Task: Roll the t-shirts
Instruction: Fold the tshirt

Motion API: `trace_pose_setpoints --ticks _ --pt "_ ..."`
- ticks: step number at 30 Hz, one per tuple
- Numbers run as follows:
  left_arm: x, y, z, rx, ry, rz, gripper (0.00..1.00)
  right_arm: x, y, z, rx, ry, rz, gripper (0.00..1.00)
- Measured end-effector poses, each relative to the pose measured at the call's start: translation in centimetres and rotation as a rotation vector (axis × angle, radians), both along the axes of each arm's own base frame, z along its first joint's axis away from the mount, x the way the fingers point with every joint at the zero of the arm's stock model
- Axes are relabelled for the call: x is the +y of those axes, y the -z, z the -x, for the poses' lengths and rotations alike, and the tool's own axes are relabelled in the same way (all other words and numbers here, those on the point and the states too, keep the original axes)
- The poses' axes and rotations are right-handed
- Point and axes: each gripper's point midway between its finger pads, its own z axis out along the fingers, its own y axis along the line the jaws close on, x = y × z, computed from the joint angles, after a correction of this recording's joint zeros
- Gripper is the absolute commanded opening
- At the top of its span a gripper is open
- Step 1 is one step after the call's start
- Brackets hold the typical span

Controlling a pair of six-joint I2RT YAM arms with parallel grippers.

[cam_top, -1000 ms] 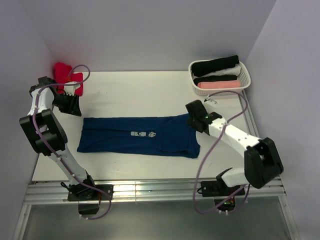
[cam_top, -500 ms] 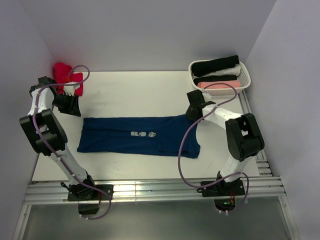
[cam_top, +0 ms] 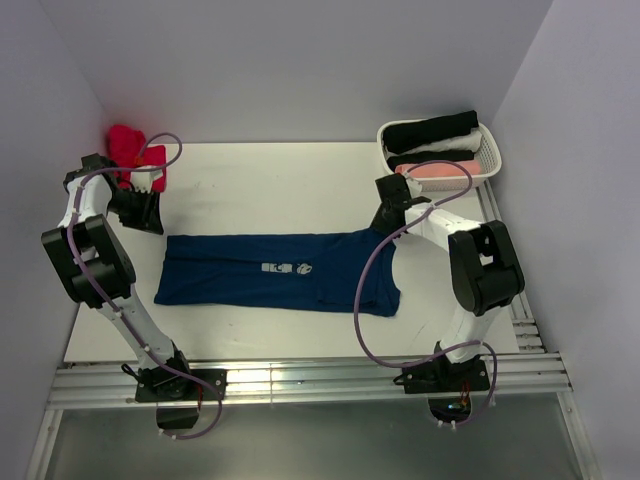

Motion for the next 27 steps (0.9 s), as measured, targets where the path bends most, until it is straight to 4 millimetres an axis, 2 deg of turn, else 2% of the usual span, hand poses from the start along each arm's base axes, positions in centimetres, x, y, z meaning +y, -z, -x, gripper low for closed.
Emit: trace_pose_setpoints --ticks 3,7,10,11,14,18,22,27 --pt "0.0 0.0 0.0 -0.002 0.0 -0.001 0.44 -0.2 0.0 0.0 0.003 -0.002 0.004 0.43" --pt "0.0 0.0 -0.1 -0.004 0.0 -0.002 0.44 -0.3 0.0 0.0 0.003 -0.005 0.004 0.4" --pt "0.0 0.0 -0.1 -0.004 0.0 -0.002 0.44 -0.2 0.0 -0.1 0.002 -0.007 -0.001 0.33" --pt "0.0 0.0 -0.1 -0.005 0.0 -0.002 0.44 -0.2 0.0 -0.1 0.003 -0.008 -0.007 0.27" --pt "0.0 0.0 -0.2 -0.006 0.0 -0.003 0.45 -0.3 0.2 -0.3 0.004 -0.009 -0.018 0.16" --pt "0.0 0.1 -0.2 -0.004 -0.001 -0.001 0.45 -1.0 0.4 -0.5 0.009 0.007 -0.027 0.05" --pt "-0.1 0.3 -0.2 0.002 -0.001 0.004 0.45 -2.5 0.3 -1.1 0.003 0.042 -0.037 0.04" --pt "-0.3 0.8 -0.2 0.019 -0.011 0.016 0.46 -3.8 -0.4 -2.5 -0.021 0.065 -0.05 0.29"
